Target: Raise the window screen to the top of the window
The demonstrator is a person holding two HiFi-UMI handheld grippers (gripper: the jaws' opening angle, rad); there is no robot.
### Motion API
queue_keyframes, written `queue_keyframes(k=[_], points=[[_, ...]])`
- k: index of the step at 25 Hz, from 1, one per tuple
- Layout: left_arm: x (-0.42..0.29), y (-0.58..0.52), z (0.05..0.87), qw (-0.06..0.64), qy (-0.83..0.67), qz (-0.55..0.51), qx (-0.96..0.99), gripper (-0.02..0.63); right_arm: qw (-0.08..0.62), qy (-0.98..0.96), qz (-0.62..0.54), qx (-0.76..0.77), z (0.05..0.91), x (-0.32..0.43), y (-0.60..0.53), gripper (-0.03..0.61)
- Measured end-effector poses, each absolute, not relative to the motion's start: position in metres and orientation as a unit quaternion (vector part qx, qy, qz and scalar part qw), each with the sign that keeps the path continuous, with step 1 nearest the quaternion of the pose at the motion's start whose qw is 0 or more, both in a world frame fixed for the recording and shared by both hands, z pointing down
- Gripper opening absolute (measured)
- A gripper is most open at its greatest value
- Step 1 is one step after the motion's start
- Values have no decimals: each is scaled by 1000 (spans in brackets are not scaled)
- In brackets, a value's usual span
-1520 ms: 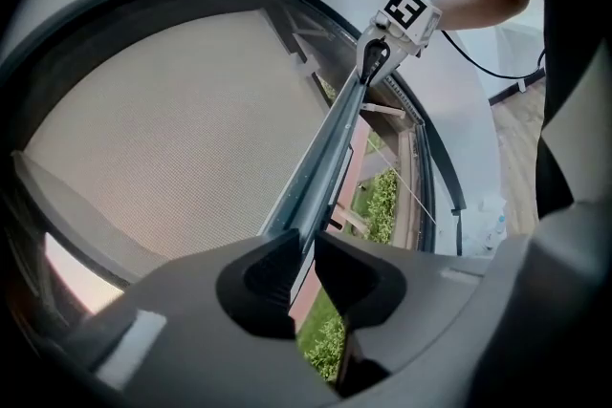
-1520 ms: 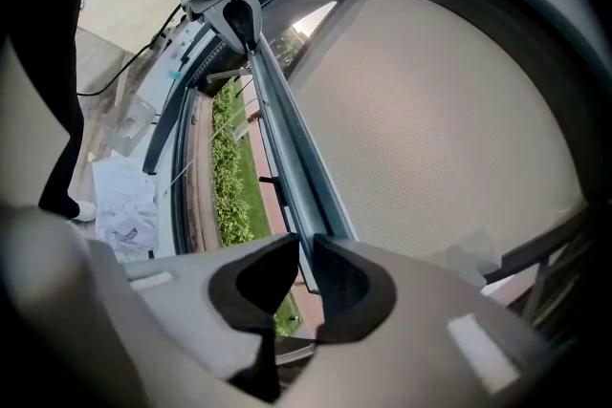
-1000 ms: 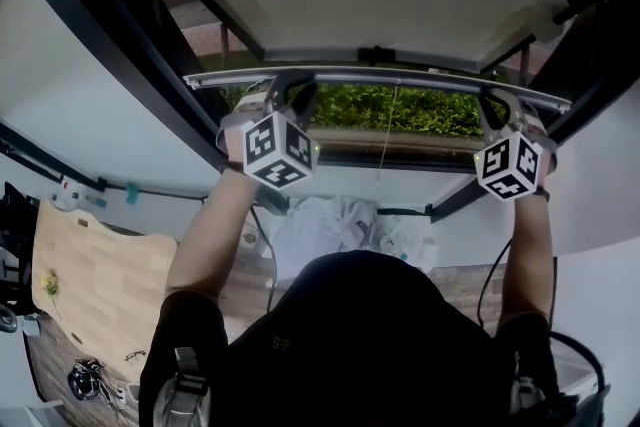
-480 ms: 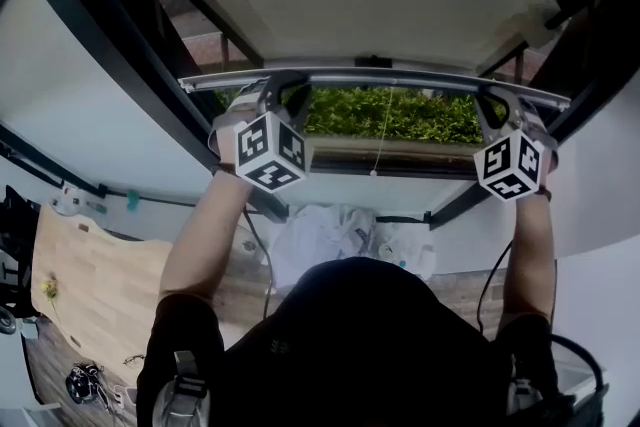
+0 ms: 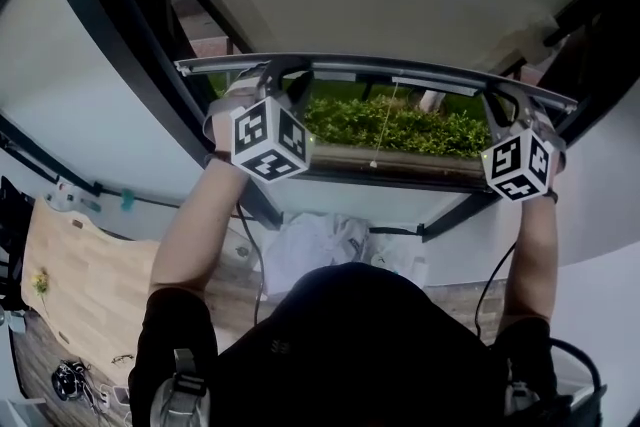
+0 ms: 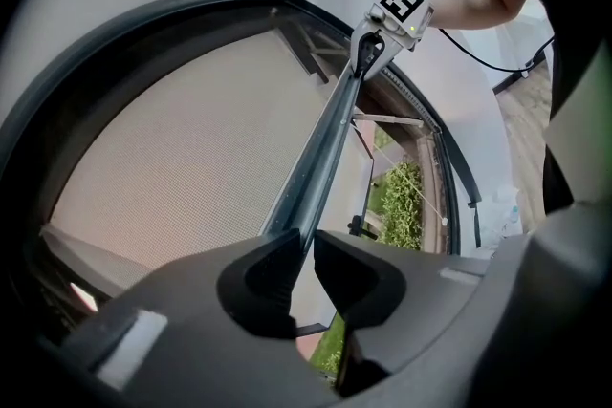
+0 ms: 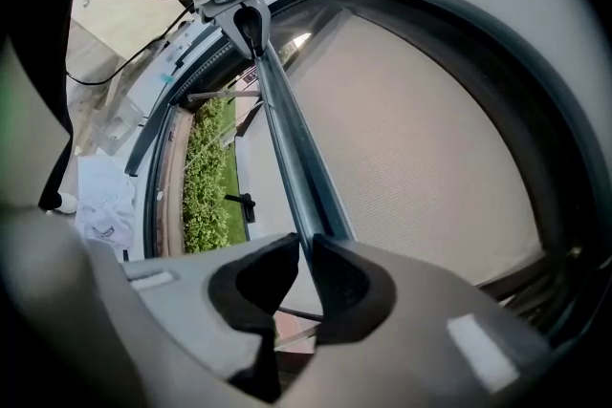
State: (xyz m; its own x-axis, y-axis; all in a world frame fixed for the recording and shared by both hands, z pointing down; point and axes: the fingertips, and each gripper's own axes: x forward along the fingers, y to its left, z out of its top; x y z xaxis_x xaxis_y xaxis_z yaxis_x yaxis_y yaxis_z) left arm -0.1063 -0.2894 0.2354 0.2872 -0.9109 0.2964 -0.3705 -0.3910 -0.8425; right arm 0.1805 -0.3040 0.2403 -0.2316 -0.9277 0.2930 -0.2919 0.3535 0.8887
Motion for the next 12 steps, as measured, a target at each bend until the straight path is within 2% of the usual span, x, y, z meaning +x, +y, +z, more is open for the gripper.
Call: queue_keyframes(k=[12], points=[[-107,-286,209,359,438,-406,-717,48,421,-699,-376,439,213,178,-302,46]])
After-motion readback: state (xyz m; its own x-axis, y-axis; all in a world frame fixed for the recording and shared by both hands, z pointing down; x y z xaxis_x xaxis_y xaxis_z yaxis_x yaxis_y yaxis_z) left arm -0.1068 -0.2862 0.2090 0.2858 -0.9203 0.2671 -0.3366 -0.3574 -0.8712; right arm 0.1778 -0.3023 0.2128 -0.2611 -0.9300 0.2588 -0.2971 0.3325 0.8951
